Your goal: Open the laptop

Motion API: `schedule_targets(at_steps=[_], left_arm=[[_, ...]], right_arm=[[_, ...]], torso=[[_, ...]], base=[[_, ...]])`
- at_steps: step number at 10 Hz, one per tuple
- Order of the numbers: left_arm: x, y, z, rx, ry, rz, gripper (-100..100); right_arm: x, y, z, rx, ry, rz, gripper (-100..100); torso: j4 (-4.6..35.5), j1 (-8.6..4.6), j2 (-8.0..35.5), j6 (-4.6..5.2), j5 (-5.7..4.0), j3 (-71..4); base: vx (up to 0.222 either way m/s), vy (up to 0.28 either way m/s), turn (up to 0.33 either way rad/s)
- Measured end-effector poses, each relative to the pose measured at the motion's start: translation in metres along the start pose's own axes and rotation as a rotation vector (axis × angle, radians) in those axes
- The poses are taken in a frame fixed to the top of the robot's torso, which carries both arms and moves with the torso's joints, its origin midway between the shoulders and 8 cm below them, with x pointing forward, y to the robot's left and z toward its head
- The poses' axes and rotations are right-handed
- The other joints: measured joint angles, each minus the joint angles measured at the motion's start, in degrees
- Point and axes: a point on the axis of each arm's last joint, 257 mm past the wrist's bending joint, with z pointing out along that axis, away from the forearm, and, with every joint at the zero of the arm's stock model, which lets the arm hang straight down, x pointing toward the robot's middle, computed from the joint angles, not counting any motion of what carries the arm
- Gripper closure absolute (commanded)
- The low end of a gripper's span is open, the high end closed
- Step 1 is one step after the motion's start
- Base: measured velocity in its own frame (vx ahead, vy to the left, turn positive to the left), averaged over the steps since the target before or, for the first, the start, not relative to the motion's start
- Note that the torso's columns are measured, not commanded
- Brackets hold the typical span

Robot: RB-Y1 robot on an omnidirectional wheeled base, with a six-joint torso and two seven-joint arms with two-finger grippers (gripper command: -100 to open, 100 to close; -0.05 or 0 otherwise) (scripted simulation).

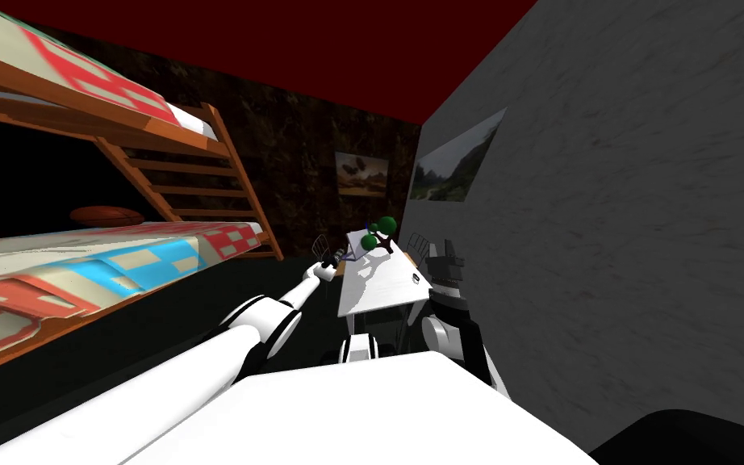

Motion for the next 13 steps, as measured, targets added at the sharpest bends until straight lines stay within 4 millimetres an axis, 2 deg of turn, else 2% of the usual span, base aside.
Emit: schedule_targets(at_steps=[1, 5, 13], left_arm=[[0.000, 0.000, 0.000, 0.001, 0.000, 0.000, -100], [-0.009, 0.003, -0.004, 0.035, -0.012, 0.018, -100], [-0.023, 0.027, -0.016, 0.074, -0.034, 0.046, -100]], right_arm=[[0.000, 0.000, 0.000, 0.000, 0.000, 0.000, 0], [0.000, 0.000, 0.000, 0.000, 0.000, 0.000, 0], [0.000, 0.000, 0.000, 0.000, 0.000, 0.000, 0]], torso=[[0.0, 0.01, 0.0, -0.03, 0.00, 0.0], [0.0, 0.16, 0.0, -0.05, 0.05, 0.0], [0.0, 0.09, 0.0, -0.04, 0.03, 0.0]], base=[[0.001, 0.040, -0.247], [0.002, 0.096, -0.258], [-0.008, 0.082, -0.239]])
